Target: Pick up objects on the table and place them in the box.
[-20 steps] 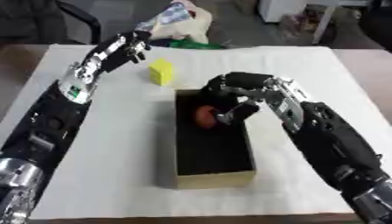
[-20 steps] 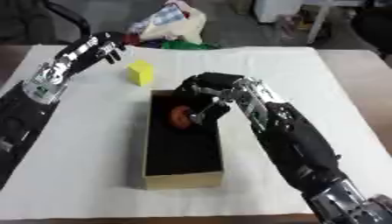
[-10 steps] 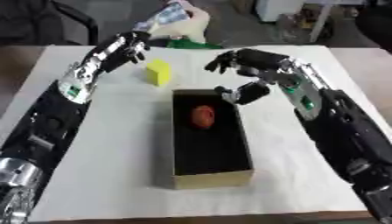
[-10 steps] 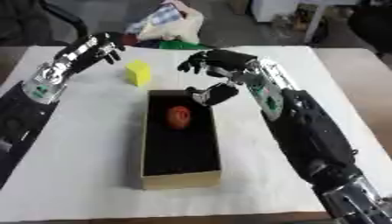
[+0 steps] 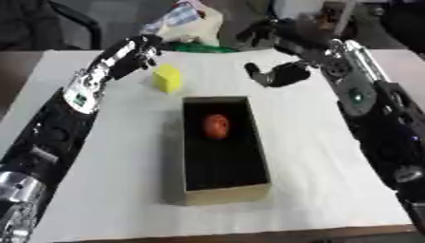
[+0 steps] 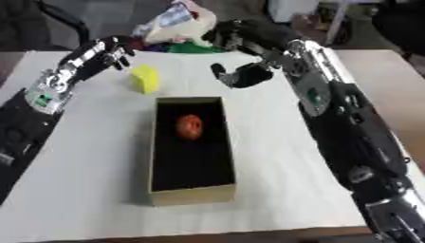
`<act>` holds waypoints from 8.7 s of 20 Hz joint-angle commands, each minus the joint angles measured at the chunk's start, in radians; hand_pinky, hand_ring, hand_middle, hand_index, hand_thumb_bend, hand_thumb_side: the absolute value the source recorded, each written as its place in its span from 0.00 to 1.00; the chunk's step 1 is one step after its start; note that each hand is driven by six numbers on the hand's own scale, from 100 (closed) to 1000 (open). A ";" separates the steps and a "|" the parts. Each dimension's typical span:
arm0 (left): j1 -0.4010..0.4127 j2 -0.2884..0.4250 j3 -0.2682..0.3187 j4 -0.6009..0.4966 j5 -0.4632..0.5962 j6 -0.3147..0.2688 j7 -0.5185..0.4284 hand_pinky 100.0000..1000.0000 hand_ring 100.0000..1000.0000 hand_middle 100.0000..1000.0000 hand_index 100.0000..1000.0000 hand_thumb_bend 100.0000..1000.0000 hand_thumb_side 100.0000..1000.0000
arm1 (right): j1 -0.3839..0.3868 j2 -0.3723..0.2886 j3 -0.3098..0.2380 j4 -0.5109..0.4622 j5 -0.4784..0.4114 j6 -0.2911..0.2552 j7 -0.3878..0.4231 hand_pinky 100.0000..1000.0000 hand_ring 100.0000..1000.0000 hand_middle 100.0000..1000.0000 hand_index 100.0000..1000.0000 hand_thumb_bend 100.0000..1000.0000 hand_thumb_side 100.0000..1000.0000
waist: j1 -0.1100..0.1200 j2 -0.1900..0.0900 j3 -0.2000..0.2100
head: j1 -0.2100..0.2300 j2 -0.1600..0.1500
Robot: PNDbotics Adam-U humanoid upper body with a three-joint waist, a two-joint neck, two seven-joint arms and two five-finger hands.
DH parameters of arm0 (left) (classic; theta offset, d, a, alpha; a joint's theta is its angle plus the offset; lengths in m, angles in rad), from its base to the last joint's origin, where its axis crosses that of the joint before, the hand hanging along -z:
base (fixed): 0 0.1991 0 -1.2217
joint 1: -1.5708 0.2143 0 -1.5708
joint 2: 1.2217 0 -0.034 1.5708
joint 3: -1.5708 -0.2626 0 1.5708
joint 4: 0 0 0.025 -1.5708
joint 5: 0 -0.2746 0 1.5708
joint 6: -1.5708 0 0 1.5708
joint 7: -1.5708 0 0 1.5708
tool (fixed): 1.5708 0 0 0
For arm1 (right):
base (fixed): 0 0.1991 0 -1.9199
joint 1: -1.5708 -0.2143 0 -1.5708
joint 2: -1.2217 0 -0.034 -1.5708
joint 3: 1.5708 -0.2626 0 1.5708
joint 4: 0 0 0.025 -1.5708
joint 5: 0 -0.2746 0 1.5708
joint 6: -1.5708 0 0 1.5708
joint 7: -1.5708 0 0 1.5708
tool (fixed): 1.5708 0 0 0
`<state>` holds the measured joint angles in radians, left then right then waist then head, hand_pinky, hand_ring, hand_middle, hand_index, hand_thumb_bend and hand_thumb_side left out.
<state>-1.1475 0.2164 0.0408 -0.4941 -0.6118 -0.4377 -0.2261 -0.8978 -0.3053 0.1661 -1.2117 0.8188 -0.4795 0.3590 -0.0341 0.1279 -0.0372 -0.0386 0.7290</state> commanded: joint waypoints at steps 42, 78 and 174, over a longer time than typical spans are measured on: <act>-0.053 0.039 0.053 0.037 -0.665 0.283 0.310 0.70 0.70 0.71 1.00 0.00 0.23 | -0.022 -0.022 -0.004 -0.036 -0.057 0.015 0.030 0.78 0.66 0.73 0.85 0.00 0.43 | 0.034 0.074 -0.081 | 0.000 -0.044; -0.045 0.035 0.048 0.001 -0.661 0.177 0.357 0.40 0.35 0.42 1.00 0.00 0.07 | -0.010 -0.024 -0.003 -0.024 -0.062 0.022 0.030 0.78 0.66 0.72 0.85 0.00 0.41 | 0.027 0.057 -0.085 | -0.008 -0.034; 0.624 0.205 -0.070 -1.190 0.777 0.193 -0.139 0.52 0.58 0.61 0.92 0.05 0.97 | 0.429 -0.014 -0.232 -0.386 -0.604 0.202 -0.410 0.72 0.54 0.64 0.88 0.00 0.53 | 0.013 -0.008 0.024 | 0.016 -0.013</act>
<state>-0.5125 0.4171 -0.0483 -1.6604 0.1534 -0.2547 -0.3629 -0.4567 -0.3100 -0.0508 -1.5622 0.2390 -0.2795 -0.0434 -0.0231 0.1328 -0.0128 -0.0318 0.7123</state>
